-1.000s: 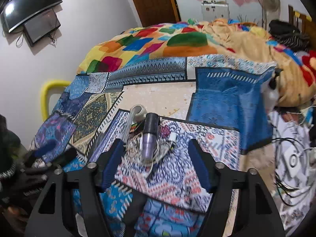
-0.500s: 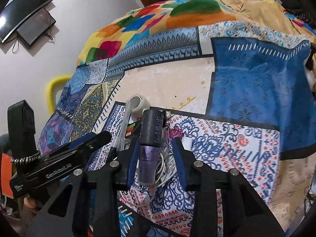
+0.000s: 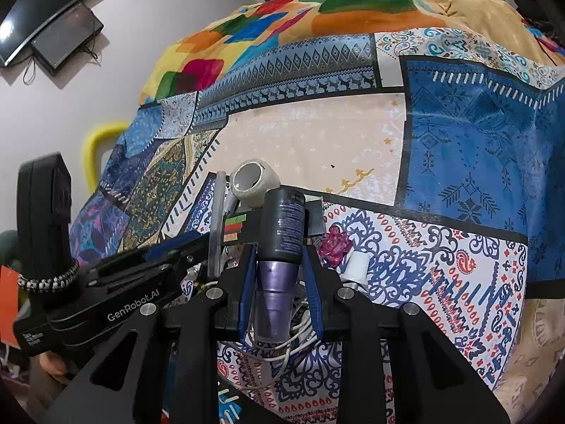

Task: Collect trash
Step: 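Grasp the black Sharpie marker with the left tool while the right tool grasps the black-purple tube, then carry the marker and tube with both tools over the white floor bin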

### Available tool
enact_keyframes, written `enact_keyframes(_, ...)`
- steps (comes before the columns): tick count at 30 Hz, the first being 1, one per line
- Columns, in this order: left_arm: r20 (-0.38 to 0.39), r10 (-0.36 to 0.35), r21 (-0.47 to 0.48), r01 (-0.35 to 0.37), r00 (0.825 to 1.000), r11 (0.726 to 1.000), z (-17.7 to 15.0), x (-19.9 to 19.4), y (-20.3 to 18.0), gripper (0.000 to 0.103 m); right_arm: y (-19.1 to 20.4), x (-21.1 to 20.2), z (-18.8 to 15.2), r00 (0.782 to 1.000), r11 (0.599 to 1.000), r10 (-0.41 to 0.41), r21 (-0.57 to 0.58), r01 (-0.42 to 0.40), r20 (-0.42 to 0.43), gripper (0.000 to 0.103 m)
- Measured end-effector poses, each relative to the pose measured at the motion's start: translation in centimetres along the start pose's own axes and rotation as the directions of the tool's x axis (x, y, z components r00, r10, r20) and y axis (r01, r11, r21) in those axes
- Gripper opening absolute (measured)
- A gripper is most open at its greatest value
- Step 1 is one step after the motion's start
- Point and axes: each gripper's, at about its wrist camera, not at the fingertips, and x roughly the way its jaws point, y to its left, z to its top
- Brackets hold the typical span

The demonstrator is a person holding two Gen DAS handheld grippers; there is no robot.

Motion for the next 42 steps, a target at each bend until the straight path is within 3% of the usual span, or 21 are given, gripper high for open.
enact_keyframes(6,-0.008,0.024,0.036,-0.024,1.0,0.999,0.4,0.7,-0.6,0.012,0.1,0.8,0.1,1.0,1.0,-0.021,-0.015,0.02,-0.021,0.025)
enact_keyframes(19,0.001,0.011,0.031,-0.011,1.0,0.999,-0.3,-1.0,-1.6,0.01,-0.7,-1.7,0.0,0.999,0.999,-0.024,0.029,0.023,0.035,0.024)
enact_keyframes(31,0.128,0.015,0.065,-0.023,0.992,0.998,-1.3,-10.3,-3.2,0.01,2.5,-8.1,0.2,0.989,0.999,-0.047,-0.013,0.049,0.137,0.024)
enact_keyframes(42,0.265,0.016,0.038,-0.027,0.964,0.999,-4.9,-22.7,-2.9,0.01,9.0,-15.8,-1.9,0.976,0.992,-0.002,-0.119,0.028,0.216,0.024)
